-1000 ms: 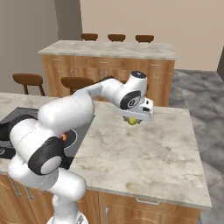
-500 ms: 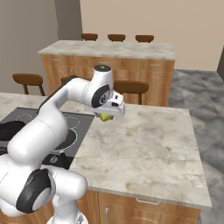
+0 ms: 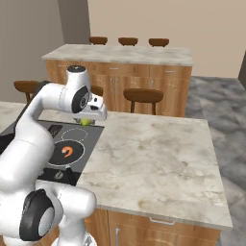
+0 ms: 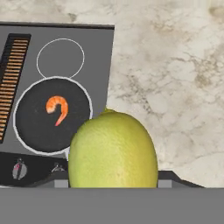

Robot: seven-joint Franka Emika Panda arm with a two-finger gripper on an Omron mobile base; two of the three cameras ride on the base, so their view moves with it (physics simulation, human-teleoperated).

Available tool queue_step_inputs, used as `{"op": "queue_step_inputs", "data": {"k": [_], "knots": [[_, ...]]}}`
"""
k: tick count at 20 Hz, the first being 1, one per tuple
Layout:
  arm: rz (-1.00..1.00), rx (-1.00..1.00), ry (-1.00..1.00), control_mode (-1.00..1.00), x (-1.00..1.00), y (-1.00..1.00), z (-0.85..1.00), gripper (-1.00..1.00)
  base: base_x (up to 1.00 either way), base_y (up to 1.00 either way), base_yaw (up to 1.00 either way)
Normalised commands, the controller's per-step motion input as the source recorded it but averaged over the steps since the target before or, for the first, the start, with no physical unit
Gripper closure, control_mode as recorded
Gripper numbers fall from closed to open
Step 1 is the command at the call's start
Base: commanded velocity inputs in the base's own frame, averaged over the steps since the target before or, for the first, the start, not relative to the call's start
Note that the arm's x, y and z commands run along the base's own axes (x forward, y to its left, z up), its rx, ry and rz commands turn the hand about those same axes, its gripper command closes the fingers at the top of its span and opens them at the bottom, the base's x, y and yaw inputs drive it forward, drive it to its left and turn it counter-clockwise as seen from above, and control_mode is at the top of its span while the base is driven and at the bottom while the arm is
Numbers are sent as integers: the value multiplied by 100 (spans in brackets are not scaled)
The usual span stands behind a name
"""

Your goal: Place both pans onto different burners. Then place the lemon and the shrimp on different pans.

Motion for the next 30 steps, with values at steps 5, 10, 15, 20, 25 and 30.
{"op": "queue_step_inputs", "data": {"k": [5, 10, 15, 20, 25, 30], "knots": [[21, 5, 8, -100, 39, 100, 14, 100, 0, 0, 0], [21, 4, 12, -100, 31, 100, 10, 100, 0, 0, 0], [14, -1, 2, -100, 26, 100, 0, 100, 0, 0, 0], [1, -10, 0, -100, 2, 100, 2, 100, 0, 0, 0], [0, -1, 0, -100, 15, 100, 3, 100, 0, 0, 0], [0, -3, 0, -100, 3, 96, -6, 100, 0, 0, 0]]}}
